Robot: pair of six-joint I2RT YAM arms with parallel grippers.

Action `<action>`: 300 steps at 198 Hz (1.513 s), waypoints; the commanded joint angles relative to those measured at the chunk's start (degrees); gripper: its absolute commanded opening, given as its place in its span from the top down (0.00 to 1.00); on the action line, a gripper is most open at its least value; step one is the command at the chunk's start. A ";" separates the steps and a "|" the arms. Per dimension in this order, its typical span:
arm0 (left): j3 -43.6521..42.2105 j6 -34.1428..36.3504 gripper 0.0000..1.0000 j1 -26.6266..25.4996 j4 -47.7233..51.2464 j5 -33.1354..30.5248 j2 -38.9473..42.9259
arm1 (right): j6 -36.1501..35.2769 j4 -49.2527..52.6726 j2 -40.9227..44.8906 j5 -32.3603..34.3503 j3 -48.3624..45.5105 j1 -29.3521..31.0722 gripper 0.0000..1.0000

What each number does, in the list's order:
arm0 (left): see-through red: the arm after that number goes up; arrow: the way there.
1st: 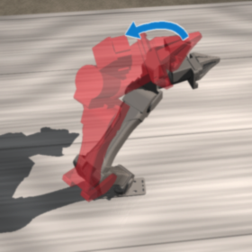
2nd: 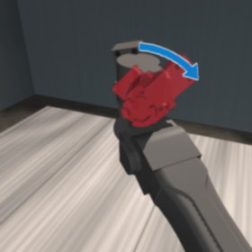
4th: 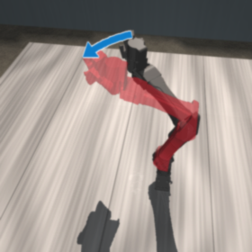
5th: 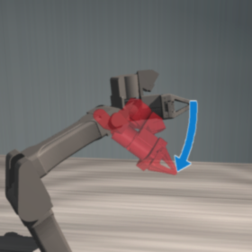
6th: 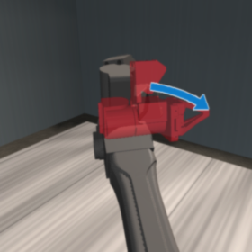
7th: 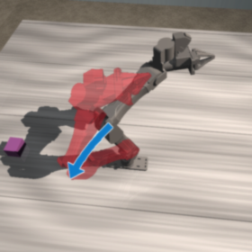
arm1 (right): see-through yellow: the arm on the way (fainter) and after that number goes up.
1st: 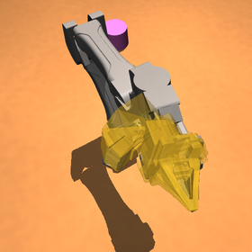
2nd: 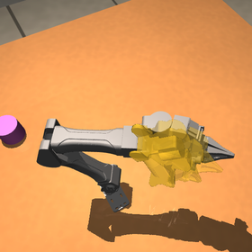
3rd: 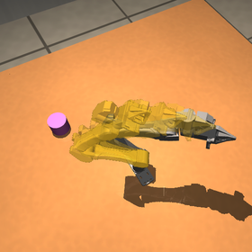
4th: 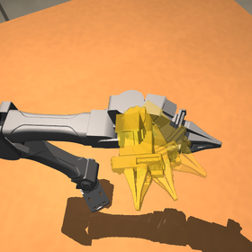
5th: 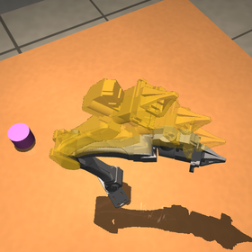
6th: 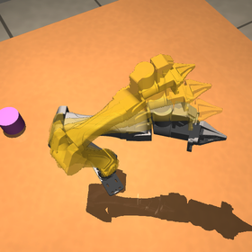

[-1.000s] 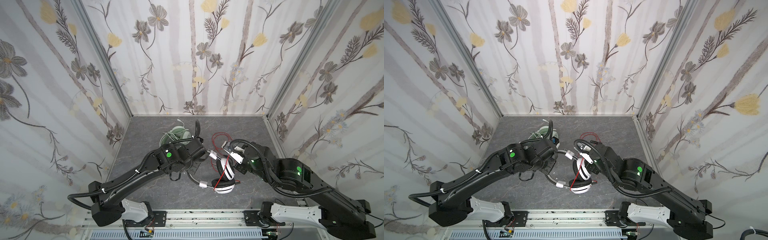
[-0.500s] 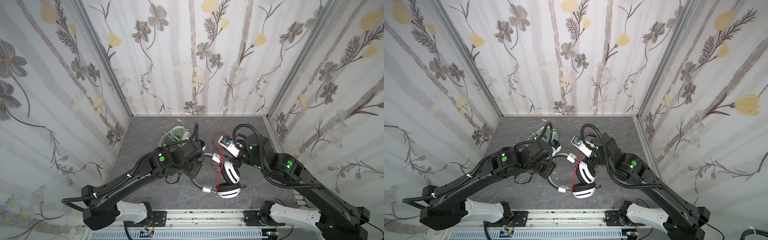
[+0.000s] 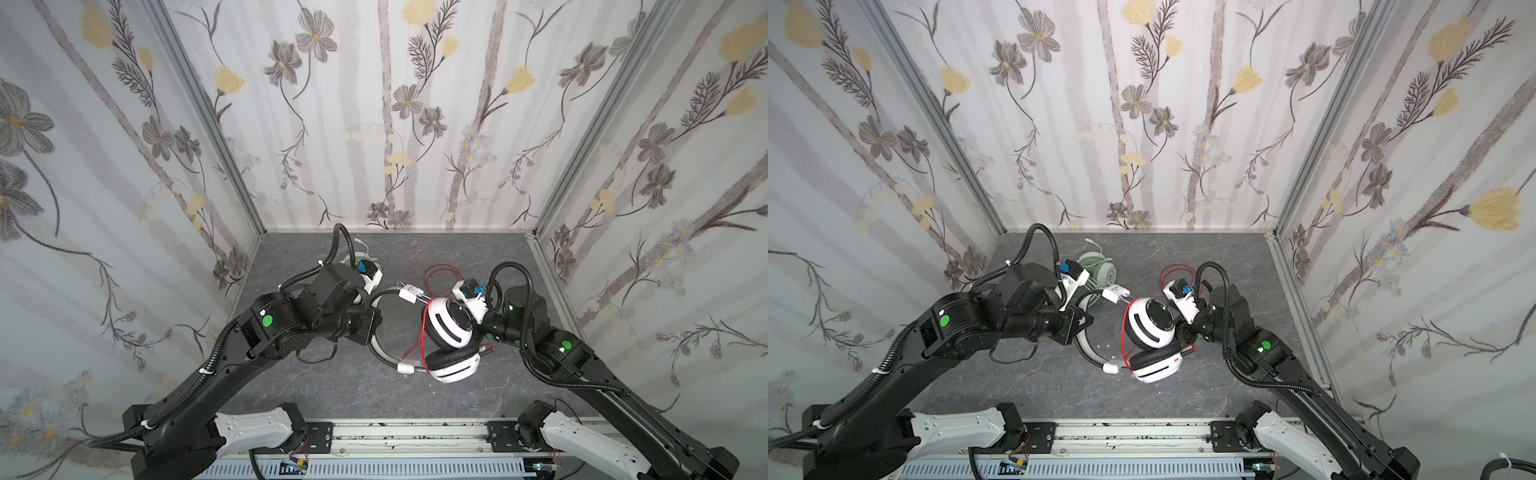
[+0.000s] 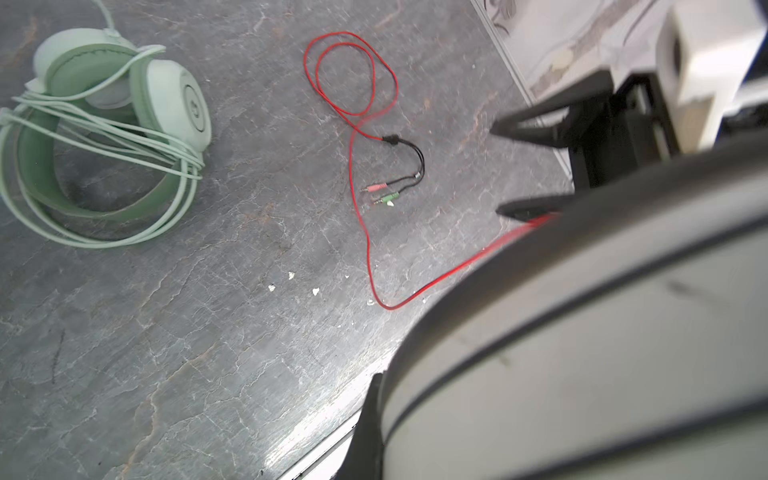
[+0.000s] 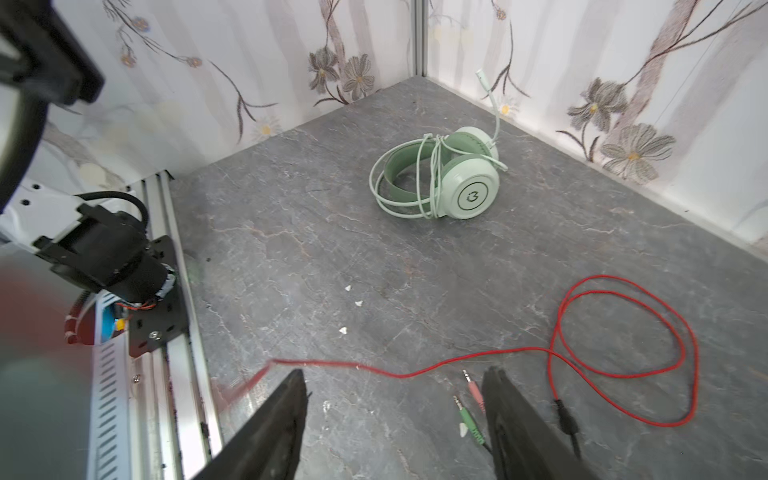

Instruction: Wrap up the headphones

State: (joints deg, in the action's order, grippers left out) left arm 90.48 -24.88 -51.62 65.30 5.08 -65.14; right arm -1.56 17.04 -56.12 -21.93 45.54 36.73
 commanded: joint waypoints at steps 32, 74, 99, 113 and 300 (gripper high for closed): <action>2.55 -8.00 1.00 7.67 -2.54 9.99 2.21 | 13.66 -10.35 10.28 3.58 -10.90 -0.60 0.18; 3.69 -9.22 1.00 8.55 -2.76 11.95 1.90 | 19.61 -14.06 16.36 6.83 -18.33 -3.01 0.14; 4.33 -9.67 1.00 8.63 -2.44 11.84 2.21 | 18.15 -18.23 14.91 1.18 -21.04 -2.99 0.18; 4.81 -10.13 1.00 8.86 -2.59 12.12 2.39 | 17.10 -21.72 12.31 -3.96 -22.02 -2.98 0.21; 15.80 -14.73 1.00 14.00 -7.08 24.37 -2.66 | 1.50 -37.66 -28.73 -16.81 -13.99 0.88 0.79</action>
State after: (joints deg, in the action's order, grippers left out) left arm 106.06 -37.45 -38.85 63.42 25.08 -67.57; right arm 0.99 -16.32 -83.35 -37.10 30.30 36.97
